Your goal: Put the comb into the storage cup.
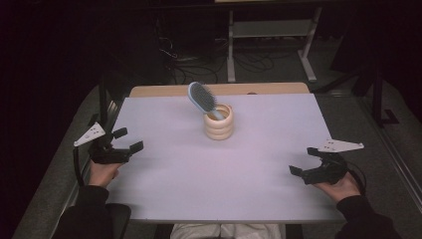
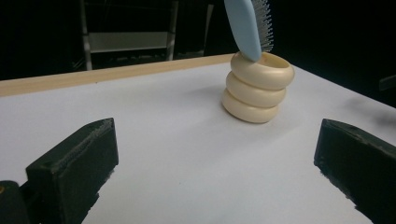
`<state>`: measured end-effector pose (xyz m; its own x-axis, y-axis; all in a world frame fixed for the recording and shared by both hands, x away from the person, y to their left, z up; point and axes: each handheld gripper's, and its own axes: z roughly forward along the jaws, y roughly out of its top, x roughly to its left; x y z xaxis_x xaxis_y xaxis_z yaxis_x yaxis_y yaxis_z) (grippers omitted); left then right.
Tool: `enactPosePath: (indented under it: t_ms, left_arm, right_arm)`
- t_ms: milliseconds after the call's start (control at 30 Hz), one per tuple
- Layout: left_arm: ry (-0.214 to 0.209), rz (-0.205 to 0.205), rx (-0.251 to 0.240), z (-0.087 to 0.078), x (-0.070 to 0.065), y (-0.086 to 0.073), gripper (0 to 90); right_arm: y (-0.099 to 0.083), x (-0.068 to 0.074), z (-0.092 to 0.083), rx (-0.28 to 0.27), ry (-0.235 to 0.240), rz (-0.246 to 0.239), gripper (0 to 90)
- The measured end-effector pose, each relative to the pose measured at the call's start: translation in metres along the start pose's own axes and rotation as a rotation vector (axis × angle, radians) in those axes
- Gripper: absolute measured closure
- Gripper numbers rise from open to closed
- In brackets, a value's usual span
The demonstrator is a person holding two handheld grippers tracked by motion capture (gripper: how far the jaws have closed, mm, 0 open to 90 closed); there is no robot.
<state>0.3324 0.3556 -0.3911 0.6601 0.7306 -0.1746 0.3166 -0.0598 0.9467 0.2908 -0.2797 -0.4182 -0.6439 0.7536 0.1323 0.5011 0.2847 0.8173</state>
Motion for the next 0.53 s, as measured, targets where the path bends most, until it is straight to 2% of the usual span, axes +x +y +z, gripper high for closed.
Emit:
enactPosePath:
  t_ms: [267,533]
  left_arm:
    - [0.018,0.002,-0.006,-0.012,0.000,-0.009,0.0]
    - [0.027,0.010,0.019,-0.019,-0.001,-0.017,0.0]
  right_arm:
    - [-0.001,0.000,0.000,0.002,0.000,0.001,0.0]
    - [-0.001,0.000,0.000,0.000,-0.001,0.004,0.0]
